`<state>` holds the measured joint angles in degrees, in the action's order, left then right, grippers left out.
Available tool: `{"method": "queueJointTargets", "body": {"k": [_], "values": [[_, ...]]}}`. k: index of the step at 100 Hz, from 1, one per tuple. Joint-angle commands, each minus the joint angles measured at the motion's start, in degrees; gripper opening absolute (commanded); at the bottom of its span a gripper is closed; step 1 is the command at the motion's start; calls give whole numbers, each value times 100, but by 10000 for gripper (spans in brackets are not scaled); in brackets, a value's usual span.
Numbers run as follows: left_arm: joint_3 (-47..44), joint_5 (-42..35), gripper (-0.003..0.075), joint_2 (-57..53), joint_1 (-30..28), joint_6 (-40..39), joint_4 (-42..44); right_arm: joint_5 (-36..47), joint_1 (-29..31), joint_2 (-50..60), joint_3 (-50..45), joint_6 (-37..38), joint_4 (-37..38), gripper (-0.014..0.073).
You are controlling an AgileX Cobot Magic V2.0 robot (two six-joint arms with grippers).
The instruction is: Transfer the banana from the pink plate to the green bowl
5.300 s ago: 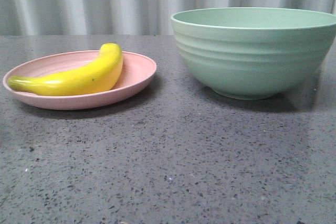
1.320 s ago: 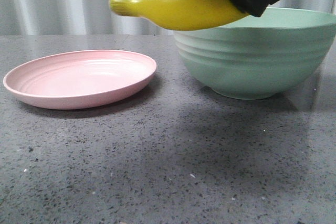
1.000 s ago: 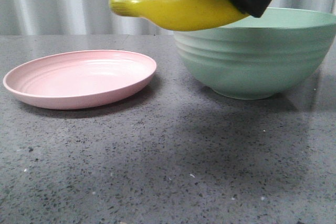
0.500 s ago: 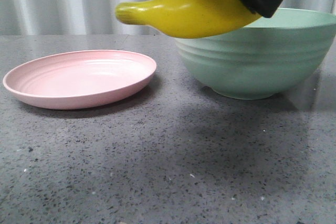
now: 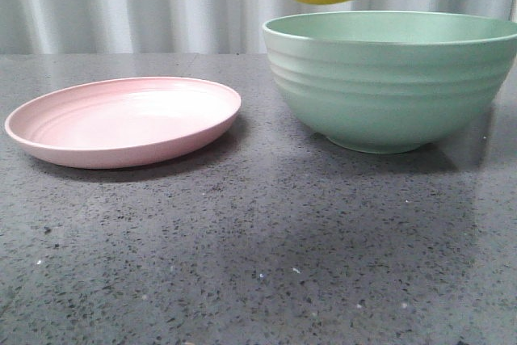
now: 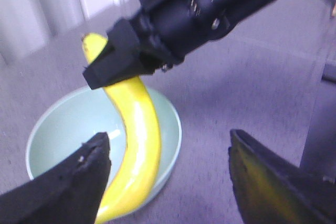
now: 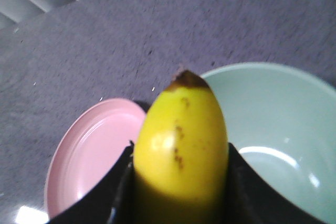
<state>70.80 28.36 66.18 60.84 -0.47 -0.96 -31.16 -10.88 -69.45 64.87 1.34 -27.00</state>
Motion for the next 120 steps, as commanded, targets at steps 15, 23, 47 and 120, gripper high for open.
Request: {"method": "queueJointTargets", "body": {"k": [15, 23, 47, 120], "values": [[194, -537, 437, -382, 37, -11, 46, 1123, 47, -50, 208, -134, 952, 91], [194, -537, 437, -382, 37, -11, 46, 1189, 47, -233, 208, -134, 1074, 91], [194, -537, 437, -382, 37, -11, 46, 1035, 47, -884, 208, -134, 1093, 98], [194, -537, 437, -382, 37, -11, -11, 1207, 37, -884, 208, -134, 1376, 339]]}}
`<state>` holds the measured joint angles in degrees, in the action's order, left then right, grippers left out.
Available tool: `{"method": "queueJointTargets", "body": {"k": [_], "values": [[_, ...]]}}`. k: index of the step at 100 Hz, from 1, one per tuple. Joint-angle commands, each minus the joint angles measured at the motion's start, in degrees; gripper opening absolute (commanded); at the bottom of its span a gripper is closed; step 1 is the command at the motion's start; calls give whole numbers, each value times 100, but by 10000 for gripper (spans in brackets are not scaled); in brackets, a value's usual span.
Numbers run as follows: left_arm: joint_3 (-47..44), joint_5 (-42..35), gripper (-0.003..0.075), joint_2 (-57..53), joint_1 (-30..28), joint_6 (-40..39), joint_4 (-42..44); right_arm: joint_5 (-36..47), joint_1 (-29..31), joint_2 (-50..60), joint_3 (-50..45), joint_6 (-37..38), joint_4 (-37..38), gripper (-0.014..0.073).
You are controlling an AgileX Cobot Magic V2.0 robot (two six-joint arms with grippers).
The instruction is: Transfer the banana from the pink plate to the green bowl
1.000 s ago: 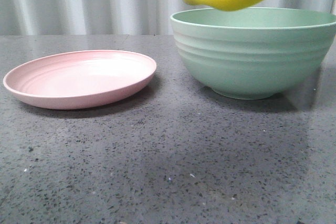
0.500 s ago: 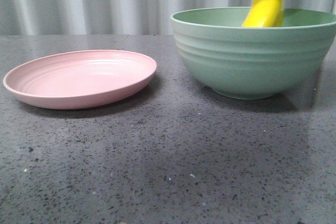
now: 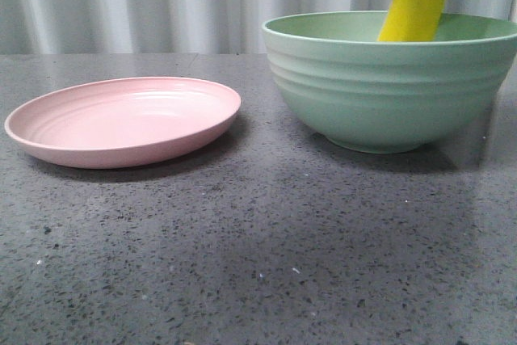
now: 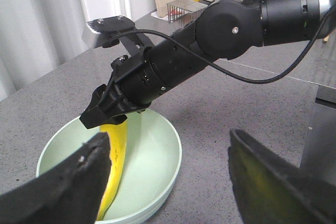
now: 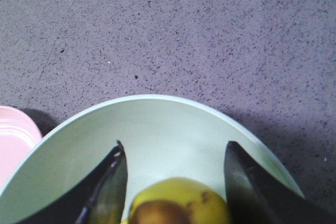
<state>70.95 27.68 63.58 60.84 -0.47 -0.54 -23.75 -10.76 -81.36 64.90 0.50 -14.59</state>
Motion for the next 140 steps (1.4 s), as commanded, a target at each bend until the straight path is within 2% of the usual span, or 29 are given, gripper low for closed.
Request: {"method": "queueJointTargets", "body": {"k": [1, 6, 21, 55, 61, 69, 79, 89, 98, 101, 115, 140], "values": [[179, -469, 437, -122, 37, -11, -54, 477, 24, 317, 205, -50, 163, 339], [179, -469, 437, -122, 37, -11, -54, 492, 24, 388, 205, -50, 257, 351], [179, -469, 437, -122, 37, -11, -54, 477, 24, 517, 205, -50, 290, 460], [179, -536, 435, -181, 37, -11, -54, 456, 24, 1162, 205, -50, 432, 462], [179, -559, 410, -229, 37, -11, -54, 442, 24, 1320, 205, -50, 457, 461], [166, -571, 316, -302, 37, -11, -54, 233, 24, 1584, 205, -50, 485, 456], [125, -588, 148, -387, 37, -11, -54, -177, 24, 1923, 205, -50, 485, 370], [59, -597, -23, -544, 37, -11, -54, -557, 13, 2275, 190, -50, 485, 161], [-77, -587, -20, -737, 37, -11, -54, -705, 13, 2625, 129, -50, 485, -31], [-152, -599, -20, -833, 37, -11, -54, -718, 13, 2748, 82, -50, 485, -69], [-612, -783, -20, -1331, 37, -11, -28, -746, 13, 3395, -282, -50, 485, -66], [-1994, -1836, -20, -2531, 37, -2, 54, -301, 13, 4781, -1460, -422, 510, -66]]}}
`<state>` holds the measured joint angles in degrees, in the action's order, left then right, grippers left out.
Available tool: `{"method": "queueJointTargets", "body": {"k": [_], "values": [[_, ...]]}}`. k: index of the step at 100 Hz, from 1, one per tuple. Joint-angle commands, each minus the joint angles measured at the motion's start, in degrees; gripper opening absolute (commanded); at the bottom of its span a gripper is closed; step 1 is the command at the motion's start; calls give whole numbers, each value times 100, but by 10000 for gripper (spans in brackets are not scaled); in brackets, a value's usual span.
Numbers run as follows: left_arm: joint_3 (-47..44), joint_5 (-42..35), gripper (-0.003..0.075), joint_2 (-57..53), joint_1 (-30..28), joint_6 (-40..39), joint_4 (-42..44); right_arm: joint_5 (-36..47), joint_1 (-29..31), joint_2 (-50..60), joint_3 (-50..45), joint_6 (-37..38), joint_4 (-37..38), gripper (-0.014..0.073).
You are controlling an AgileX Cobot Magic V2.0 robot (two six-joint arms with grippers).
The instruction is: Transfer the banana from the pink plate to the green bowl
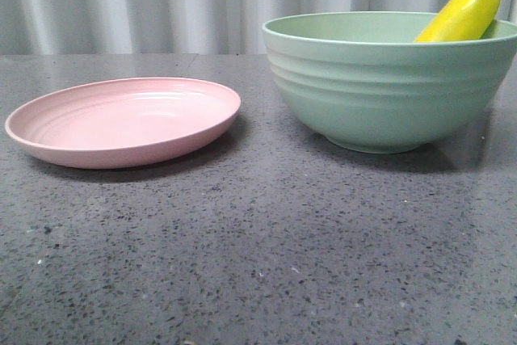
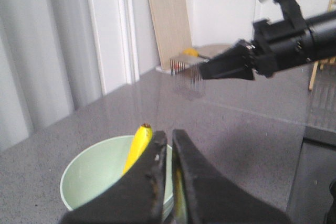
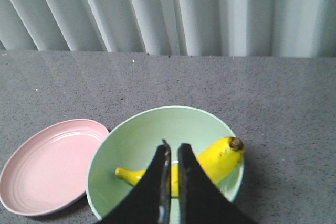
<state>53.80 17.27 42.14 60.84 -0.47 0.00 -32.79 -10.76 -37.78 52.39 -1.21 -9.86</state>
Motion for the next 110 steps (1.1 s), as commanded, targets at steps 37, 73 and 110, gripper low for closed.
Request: {"method": "queueJointTargets", "body": {"k": [37, 73, 110], "values": [[-2219, -1241, -20, -2133, 37, -2, 0, 1214, 13, 2618, -1873, -518, 138, -66], [-3273, -1641, -20, -3217, 37, -2, 0, 935, 13, 3888, -2515, -518, 797, -66], [-3278, -1629, -20, -3218, 37, -2, 0, 798, 13, 3888, -2515, -518, 784, -66]]}}
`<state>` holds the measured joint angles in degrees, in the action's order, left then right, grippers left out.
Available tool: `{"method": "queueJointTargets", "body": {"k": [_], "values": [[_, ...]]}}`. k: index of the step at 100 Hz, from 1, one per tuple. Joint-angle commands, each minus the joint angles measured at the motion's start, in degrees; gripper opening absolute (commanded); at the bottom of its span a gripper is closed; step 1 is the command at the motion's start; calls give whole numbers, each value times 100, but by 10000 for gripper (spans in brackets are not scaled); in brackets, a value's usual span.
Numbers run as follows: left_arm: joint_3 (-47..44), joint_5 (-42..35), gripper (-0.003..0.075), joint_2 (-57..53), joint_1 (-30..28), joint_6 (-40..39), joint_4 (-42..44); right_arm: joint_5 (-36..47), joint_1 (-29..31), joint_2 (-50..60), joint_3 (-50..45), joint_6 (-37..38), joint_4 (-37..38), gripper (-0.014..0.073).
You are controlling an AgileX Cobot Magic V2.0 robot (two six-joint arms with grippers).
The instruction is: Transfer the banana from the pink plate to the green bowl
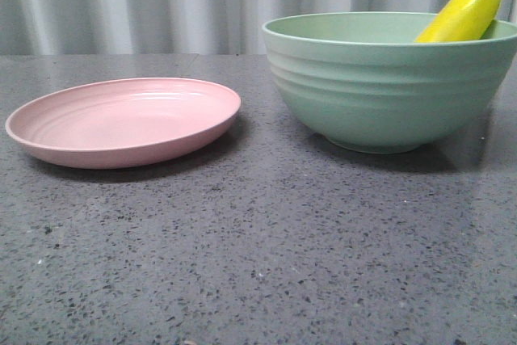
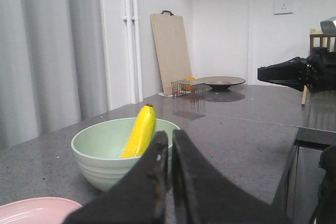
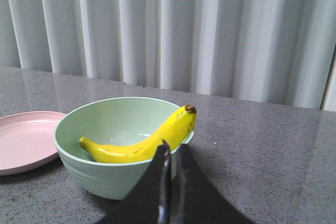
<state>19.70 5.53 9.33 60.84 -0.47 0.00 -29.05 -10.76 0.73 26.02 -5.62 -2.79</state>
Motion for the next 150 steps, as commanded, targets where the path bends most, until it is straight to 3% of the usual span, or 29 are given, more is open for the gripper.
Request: {"method": "queueJointTargets", "body": {"k": [1, 37, 51, 67, 85, 117, 131, 150], "values": [[132, -455, -20, 63, 37, -2, 0, 424, 13, 38, 122, -76, 77, -66], [37, -480, -20, 63, 9, -2, 232, 424, 13, 38, 122, -76, 77, -66], [-230, -553, -20, 63, -368, -2, 568, 424, 13, 38, 122, -76, 77, -66], [-696, -1298, -20, 63, -1186, -2, 240, 424, 13, 38, 122, -76, 77, -66], [-1274, -2330, -20, 63, -2573, -2, -165, 424, 13, 38, 122, -76, 77, -66], [-2048, -2456, -20, -424, -4877, -2, -99, 424, 13, 38, 122, -76, 77, -66], [-2037, -1563, -20, -856, -5485, -2, -99, 424, 13, 38, 122, -76, 77, -66], [-2045, -115, -20, -1124, -5747, -2, -99, 423, 13, 38, 122, -76, 77, -66]]}}
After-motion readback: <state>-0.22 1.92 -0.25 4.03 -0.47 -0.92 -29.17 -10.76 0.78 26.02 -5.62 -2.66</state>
